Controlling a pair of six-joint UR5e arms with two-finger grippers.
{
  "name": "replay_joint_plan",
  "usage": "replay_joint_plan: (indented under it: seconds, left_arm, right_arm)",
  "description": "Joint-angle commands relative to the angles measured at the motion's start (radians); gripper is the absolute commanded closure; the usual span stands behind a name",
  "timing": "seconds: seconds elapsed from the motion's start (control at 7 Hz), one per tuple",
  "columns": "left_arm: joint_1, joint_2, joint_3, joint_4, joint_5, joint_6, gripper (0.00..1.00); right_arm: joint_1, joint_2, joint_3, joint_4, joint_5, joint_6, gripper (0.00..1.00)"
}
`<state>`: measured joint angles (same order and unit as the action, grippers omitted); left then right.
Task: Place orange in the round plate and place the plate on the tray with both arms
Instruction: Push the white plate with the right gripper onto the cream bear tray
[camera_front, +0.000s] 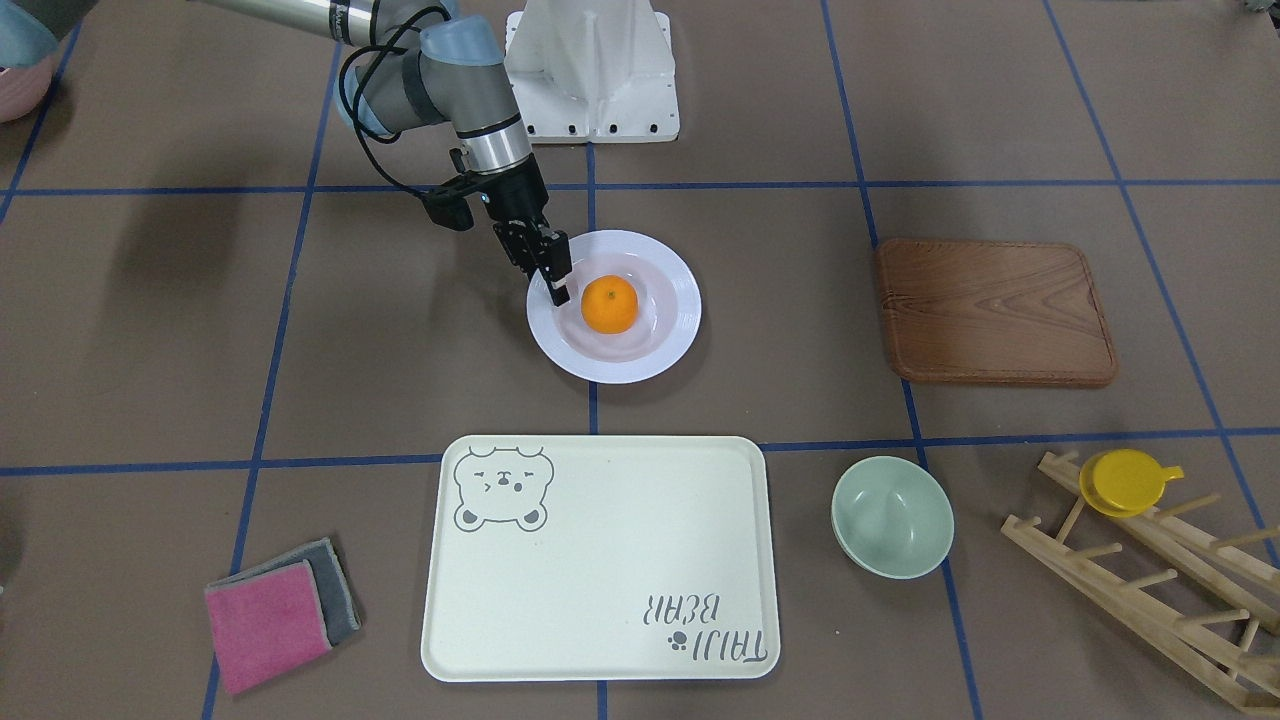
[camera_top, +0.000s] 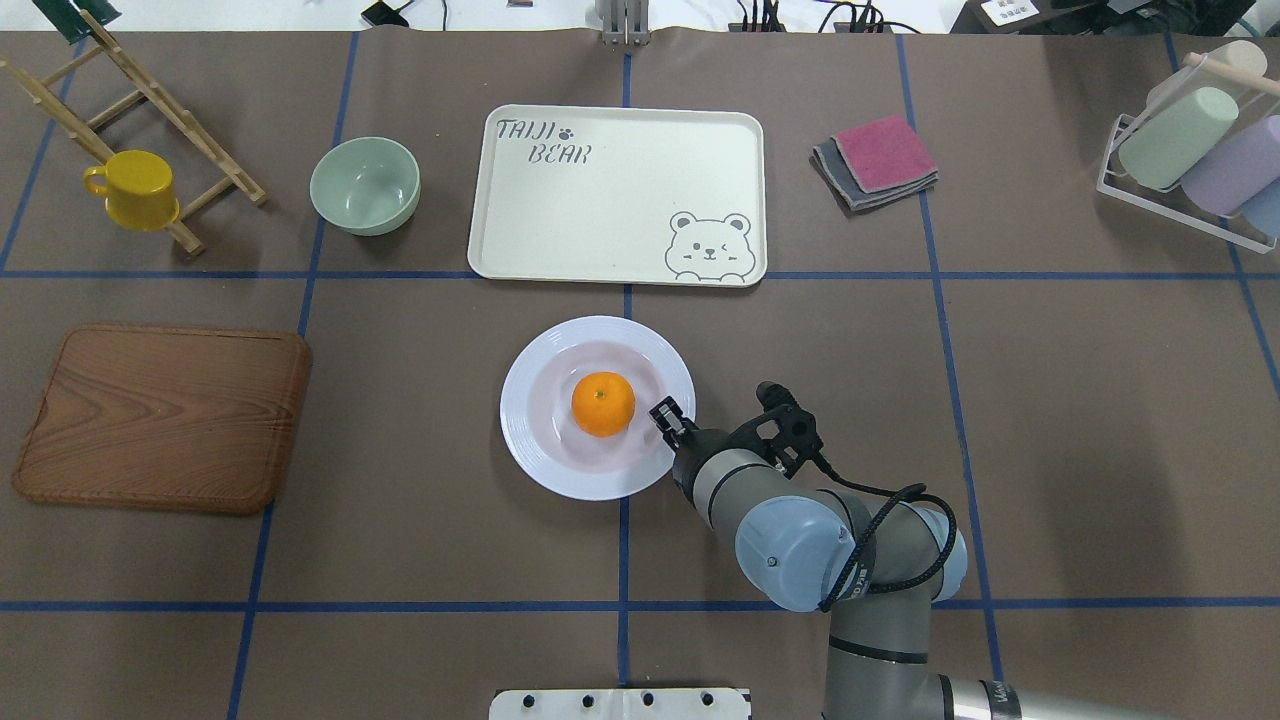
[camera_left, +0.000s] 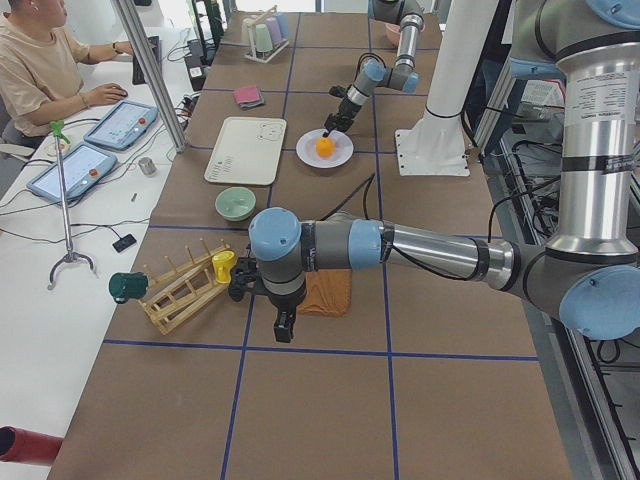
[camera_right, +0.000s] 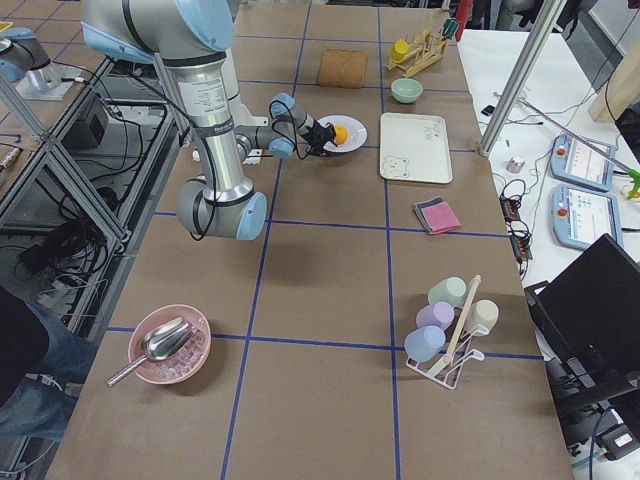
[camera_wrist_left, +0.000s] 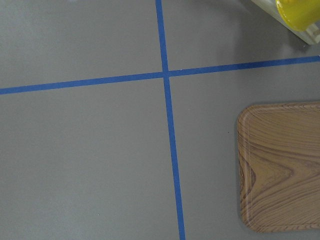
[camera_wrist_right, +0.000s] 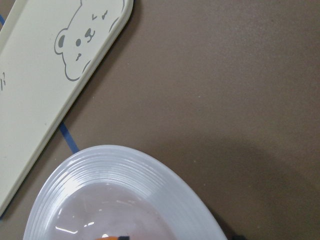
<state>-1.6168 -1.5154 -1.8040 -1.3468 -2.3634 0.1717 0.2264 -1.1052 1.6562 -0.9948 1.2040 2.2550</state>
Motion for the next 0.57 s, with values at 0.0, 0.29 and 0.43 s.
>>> replay_joint_plan:
  seconds: [0.0, 0.29, 0.43]
  left_arm:
    - [0.001, 0.0, -0.002, 0.0, 0.0, -0.001, 0.0]
    - [0.0, 0.0, -0.003, 0.0, 0.0, -0.001, 0.0]
    - [0.001, 0.0, -0.003, 0.0, 0.0, -0.001, 0.0]
  right_arm:
    - [0.004, -0.002, 0.008, 0.018, -0.001, 0.017, 1.0]
    - [0.007, -0.015, 0.028, 0.115, -0.1, 0.002, 1.0]
    - [0.01, -0.015, 0.037, 0.123, -0.162, -0.008, 1.0]
